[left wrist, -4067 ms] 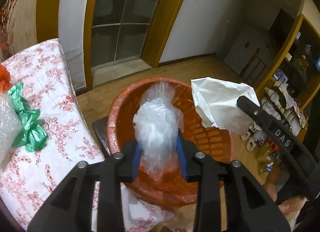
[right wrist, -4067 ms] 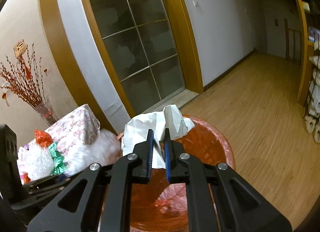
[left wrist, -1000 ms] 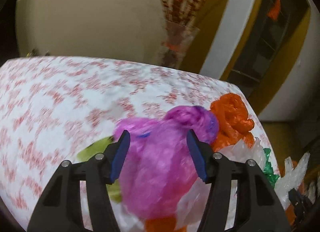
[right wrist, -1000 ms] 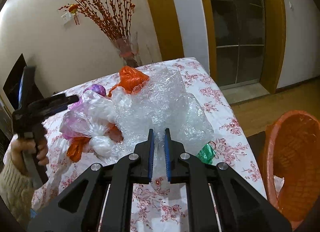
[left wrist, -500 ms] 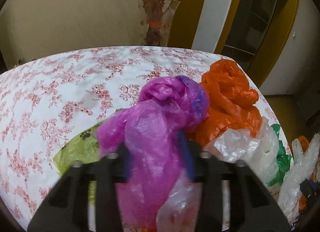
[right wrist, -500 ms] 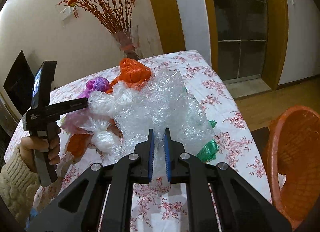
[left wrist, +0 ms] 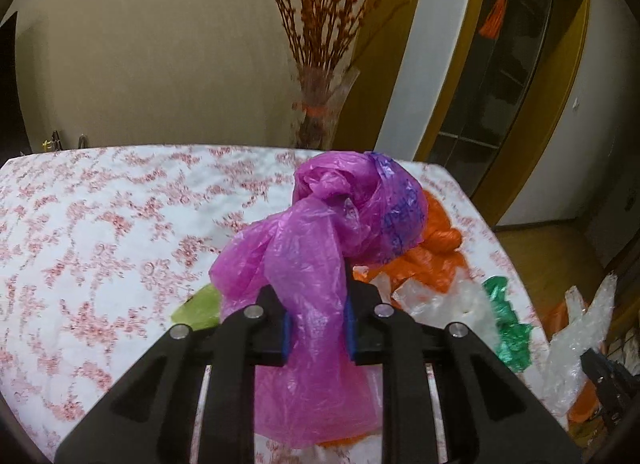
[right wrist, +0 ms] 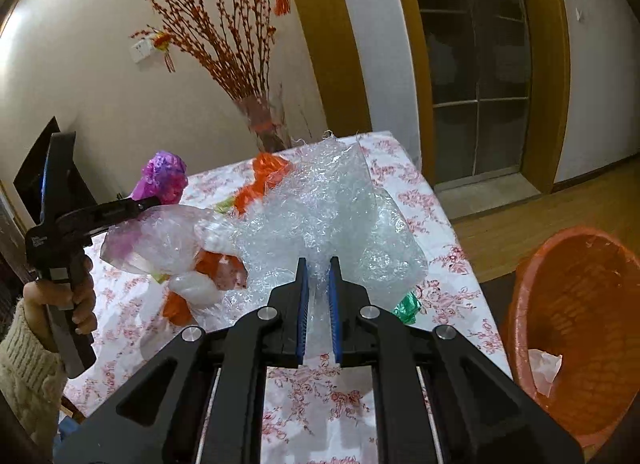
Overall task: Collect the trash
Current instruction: 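Close the left gripper on the pink bag and lift it off the table, then carry the pink bag and bubble wrap over the basket and open both grippers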
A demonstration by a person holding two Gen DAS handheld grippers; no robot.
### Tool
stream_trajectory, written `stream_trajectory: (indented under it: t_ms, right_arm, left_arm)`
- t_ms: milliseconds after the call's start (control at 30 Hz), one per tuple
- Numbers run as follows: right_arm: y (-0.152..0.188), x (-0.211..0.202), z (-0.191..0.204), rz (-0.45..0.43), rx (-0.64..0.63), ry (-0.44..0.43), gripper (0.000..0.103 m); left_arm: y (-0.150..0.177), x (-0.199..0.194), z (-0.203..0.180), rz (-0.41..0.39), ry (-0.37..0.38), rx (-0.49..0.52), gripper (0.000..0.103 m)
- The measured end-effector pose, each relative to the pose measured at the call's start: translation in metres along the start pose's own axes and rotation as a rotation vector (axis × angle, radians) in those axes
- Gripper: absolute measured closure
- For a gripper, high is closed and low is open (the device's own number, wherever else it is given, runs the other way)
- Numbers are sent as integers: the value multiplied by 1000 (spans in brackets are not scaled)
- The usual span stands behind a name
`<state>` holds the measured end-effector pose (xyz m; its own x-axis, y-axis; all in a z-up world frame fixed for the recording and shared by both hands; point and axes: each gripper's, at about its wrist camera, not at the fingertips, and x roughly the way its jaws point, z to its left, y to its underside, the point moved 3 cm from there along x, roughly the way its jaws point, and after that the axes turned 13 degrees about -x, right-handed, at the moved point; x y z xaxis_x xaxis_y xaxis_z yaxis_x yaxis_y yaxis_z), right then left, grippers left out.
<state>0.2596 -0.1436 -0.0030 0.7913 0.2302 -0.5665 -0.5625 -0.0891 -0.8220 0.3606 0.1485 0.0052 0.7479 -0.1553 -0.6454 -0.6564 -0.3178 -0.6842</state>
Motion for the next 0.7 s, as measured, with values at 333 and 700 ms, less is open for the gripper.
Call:
stream_trajectory:
  t_ms: [333, 700]
  right_arm:
    - [0, -25, -7, -40, 12, 5, 94]
    - [-1, -43, -19, -70, 29, 33, 94]
  left_arm:
    - [-2, -38, -17, -46, 11, 30, 72]
    - [11, -46, -37, -38, 11, 60, 84]
